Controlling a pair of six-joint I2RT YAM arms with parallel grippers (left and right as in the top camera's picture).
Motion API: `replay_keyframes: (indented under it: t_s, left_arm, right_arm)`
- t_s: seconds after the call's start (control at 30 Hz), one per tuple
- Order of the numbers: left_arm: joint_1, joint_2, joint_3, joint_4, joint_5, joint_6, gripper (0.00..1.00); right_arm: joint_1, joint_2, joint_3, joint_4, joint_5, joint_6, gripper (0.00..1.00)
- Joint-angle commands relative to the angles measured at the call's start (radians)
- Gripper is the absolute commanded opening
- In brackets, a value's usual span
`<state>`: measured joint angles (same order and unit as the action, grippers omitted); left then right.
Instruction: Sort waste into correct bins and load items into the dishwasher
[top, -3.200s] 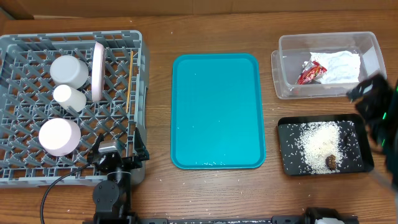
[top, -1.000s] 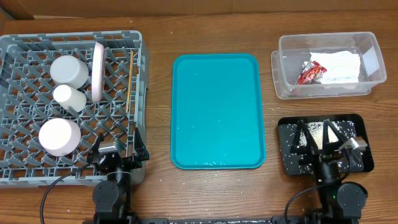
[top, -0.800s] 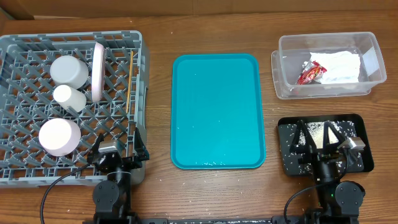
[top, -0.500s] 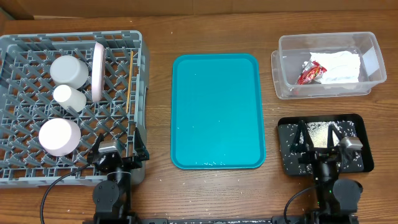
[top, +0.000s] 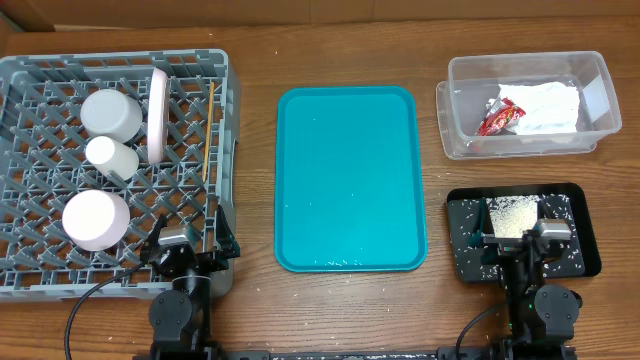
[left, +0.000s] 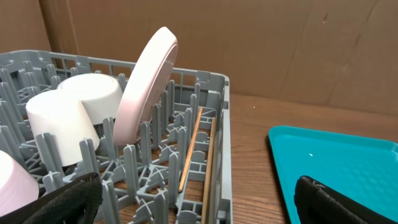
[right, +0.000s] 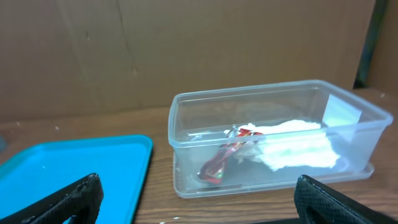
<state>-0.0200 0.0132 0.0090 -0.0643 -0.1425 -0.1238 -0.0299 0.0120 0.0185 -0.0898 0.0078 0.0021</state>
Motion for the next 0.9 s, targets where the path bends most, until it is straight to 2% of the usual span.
replay_keyframes:
  t_s: [0.0,0.27,0.87]
  left_arm:
    - [-0.008,-0.009,-0.004,0.001,0.005,0.011,1.00]
    - [-0.008,-0.009,-0.004,0.001,0.005,0.012,1.00]
    - [-0.008,-0.009,-0.004,0.001,0.005,0.011,1.00]
  right_arm:
    - [0.006,-0.009,-0.011,0.005,-0.005,-0.076,1.00]
    - [0.006,-0.009,-0.011,0.005,-0.009,0.111,1.00]
    - [0.006,-0.009,-0.011,0.005,-0.009,0.111,1.00]
